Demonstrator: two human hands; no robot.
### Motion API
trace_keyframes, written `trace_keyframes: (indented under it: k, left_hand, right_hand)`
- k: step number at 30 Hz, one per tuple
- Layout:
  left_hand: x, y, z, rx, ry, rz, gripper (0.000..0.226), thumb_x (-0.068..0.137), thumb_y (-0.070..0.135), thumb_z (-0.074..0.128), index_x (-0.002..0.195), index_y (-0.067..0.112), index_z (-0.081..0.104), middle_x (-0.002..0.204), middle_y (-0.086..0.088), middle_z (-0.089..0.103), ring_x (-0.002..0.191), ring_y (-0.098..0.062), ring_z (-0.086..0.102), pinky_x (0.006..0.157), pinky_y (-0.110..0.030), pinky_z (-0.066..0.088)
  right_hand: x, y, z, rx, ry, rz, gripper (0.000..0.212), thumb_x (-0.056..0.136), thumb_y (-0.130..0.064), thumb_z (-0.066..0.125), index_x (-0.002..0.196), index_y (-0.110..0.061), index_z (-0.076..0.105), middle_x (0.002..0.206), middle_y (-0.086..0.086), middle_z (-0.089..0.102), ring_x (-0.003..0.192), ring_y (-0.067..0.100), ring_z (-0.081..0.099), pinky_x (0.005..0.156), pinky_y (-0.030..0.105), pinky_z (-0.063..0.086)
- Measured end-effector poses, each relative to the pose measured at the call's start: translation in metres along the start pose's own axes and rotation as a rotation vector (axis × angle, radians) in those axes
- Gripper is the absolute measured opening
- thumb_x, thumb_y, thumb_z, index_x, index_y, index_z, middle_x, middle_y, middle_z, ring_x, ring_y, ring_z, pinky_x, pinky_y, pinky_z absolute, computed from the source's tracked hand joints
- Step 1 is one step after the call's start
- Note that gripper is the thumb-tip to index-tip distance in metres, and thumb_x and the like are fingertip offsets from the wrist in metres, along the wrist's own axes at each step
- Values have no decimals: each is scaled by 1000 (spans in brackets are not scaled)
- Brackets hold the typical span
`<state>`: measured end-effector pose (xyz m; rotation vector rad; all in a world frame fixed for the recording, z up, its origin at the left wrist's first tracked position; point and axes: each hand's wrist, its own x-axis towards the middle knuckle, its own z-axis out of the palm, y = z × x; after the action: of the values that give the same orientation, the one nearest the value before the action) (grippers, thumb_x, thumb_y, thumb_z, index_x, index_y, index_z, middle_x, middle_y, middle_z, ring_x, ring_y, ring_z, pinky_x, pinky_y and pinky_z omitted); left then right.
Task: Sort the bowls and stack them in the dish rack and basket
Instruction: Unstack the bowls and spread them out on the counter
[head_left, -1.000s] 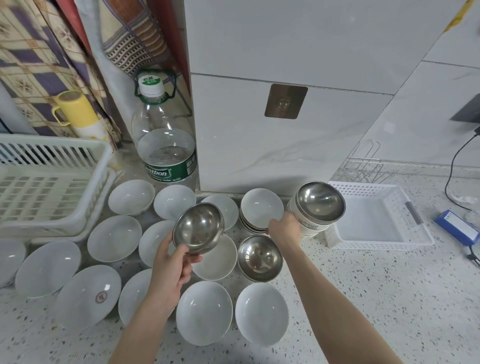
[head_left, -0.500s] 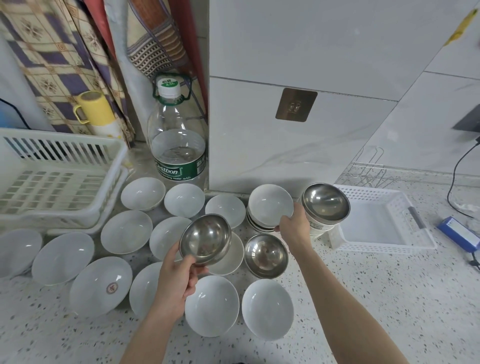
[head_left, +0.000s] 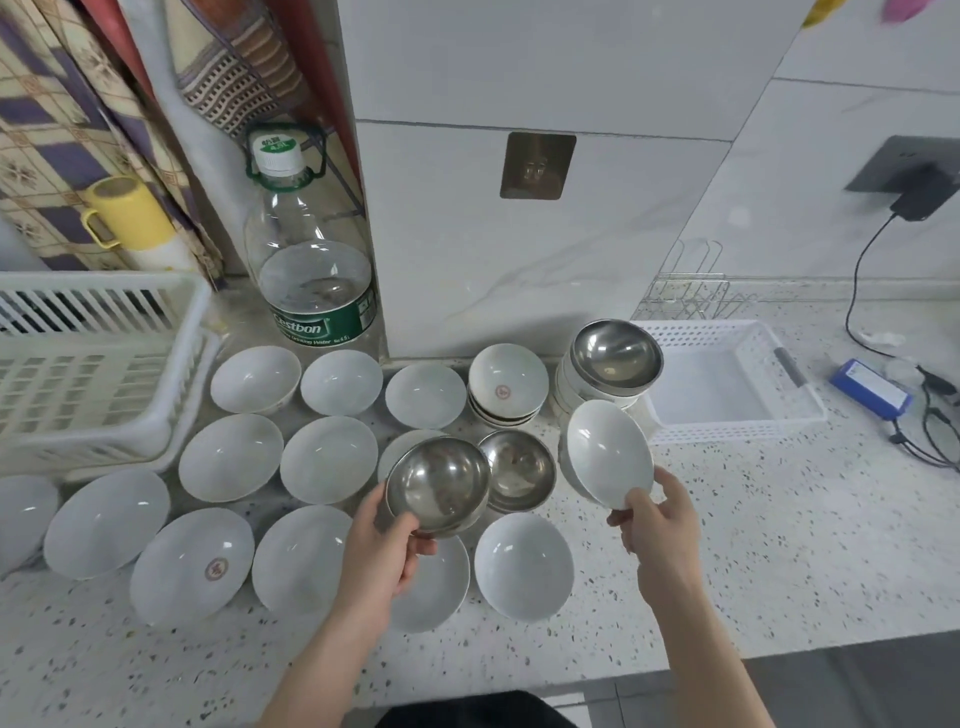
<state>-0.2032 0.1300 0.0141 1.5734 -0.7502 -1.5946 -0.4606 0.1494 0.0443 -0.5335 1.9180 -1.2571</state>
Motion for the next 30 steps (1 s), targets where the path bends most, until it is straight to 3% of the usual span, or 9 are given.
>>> trace_keyframes:
  k: [5, 10, 13, 16, 21, 26, 30]
  left_hand:
    - [-7, -6, 27, 99, -73, 8, 56, 91, 9, 54, 137, 40, 44, 63, -11, 70, 47, -9, 54, 35, -17, 31]
    - [-12, -12, 70, 220, -225, 24, 61, 95, 8, 51, 144, 42, 36, 72, -12, 73, 42, -6, 52, 38, -18, 33]
    - [-10, -17, 104, 323, -283, 50, 64, 95, 13, 52, 147, 44, 31, 67, -5, 73, 43, -4, 54, 40, -16, 37]
    - [-5, -23, 139, 404, -252, 96, 63, 95, 16, 51, 149, 41, 29, 64, 2, 72, 47, -3, 61, 42, -16, 40]
    - [5, -32, 182, 488, -161, 100, 64, 98, 21, 51, 154, 32, 21, 83, 4, 72, 66, -1, 71, 52, -13, 49]
    - [8, -37, 210, 531, -69, 101, 75, 96, 16, 55, 154, 40, 13, 81, 0, 72, 62, -1, 69, 45, -9, 41]
    - [14, -37, 223, 548, 6, 79, 80, 97, 14, 55, 154, 42, 7, 80, 0, 73, 62, -3, 70, 45, -10, 41]
  right_hand:
    - [-2, 24, -36, 27, 110, 71, 47, 89, -1, 43, 132, -18, 48, 65, 16, 58, 50, 16, 39, 52, 29, 35]
    - [13, 35, -63, 59, 151, 99, 48, 88, 2, 43, 130, -21, 51, 61, 15, 57, 46, 15, 35, 48, 28, 33]
    - [28, 38, -75, 66, 139, 121, 48, 89, 1, 44, 131, -22, 51, 61, 14, 58, 47, 15, 36, 48, 29, 34]
    - [47, 35, -92, 40, 91, 125, 51, 89, 0, 45, 136, -20, 49, 65, 17, 57, 42, 11, 40, 47, 28, 35]
    - [89, 24, -133, -62, -26, 83, 53, 91, 0, 46, 141, -19, 45, 64, 18, 57, 43, 12, 44, 49, 28, 38]
    - [123, 14, -162, -129, -179, 27, 49, 91, 4, 43, 136, -15, 50, 54, 10, 55, 49, 17, 47, 47, 25, 35]
    - [133, 14, -171, -174, -280, 8, 48, 91, 5, 44, 133, -17, 52, 54, 12, 57, 38, 5, 41, 43, 19, 35]
